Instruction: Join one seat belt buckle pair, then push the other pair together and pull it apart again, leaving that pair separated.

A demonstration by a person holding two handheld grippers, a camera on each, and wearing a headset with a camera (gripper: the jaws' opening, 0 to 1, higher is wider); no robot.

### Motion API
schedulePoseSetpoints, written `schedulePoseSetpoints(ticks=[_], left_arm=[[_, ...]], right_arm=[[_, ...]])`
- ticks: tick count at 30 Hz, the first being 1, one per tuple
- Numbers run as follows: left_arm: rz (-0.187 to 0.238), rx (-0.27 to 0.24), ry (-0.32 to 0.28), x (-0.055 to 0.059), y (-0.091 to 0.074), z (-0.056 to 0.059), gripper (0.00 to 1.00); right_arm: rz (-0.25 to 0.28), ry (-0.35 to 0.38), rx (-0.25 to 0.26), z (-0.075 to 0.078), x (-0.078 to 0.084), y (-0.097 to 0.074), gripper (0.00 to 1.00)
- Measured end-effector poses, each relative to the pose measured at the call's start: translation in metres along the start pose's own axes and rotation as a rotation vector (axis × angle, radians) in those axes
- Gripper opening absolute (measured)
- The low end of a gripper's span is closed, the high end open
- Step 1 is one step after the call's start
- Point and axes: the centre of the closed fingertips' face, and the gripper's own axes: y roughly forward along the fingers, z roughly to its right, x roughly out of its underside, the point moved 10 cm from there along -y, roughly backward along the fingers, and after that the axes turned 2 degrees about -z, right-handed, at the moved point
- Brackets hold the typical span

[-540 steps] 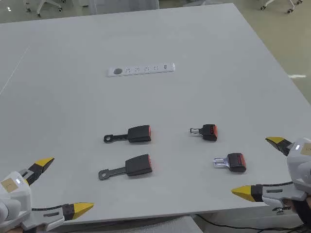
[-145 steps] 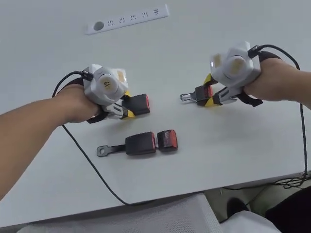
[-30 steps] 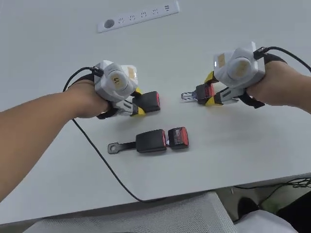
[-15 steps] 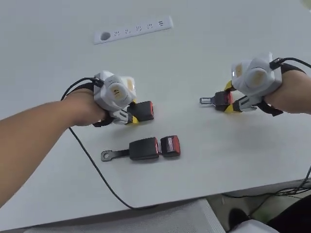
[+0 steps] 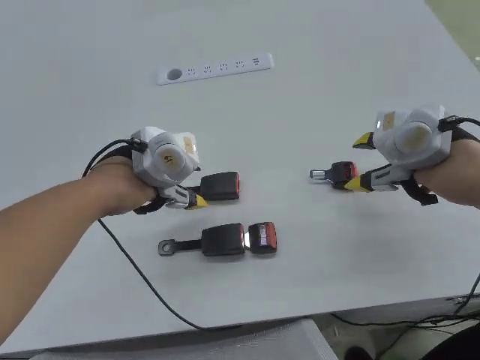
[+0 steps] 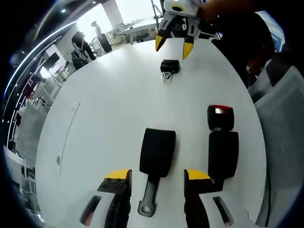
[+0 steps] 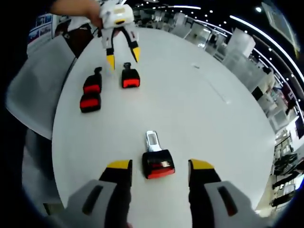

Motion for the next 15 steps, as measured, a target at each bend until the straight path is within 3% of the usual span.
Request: schedulePoseSetpoints(ticks=[3, 5, 10, 12, 15], left_arm=[[0.095, -0.084, -0.113, 0.007, -0.029, 0.015, 0.47], [0.129, -0.105, -0.15, 0.013, -0.042, 0.026, 0.5], [0.163, -0.159, -0.246, 0.038, -0.074, 0.057, 0.59], [0.179, -0.172, -0.285, 0.048, -0.082, 0.068, 0.65], [0.181, -0.184, -0.333, 0.061, -0.09, 0.083, 0.73]], right_arm=[[0.068, 0.032, 0.029, -0.013, -0.011, -0.012, 0.54], [0.091, 0.045, 0.047, -0.021, -0.015, -0.017, 0.59], [0.138, 0.092, 0.054, -0.043, -0.017, -0.031, 0.63], [0.168, 0.134, 0.061, -0.05, -0.014, -0.037, 0.68], [0.171, 0.169, 0.063, -0.061, -0.008, -0.046, 0.72]])
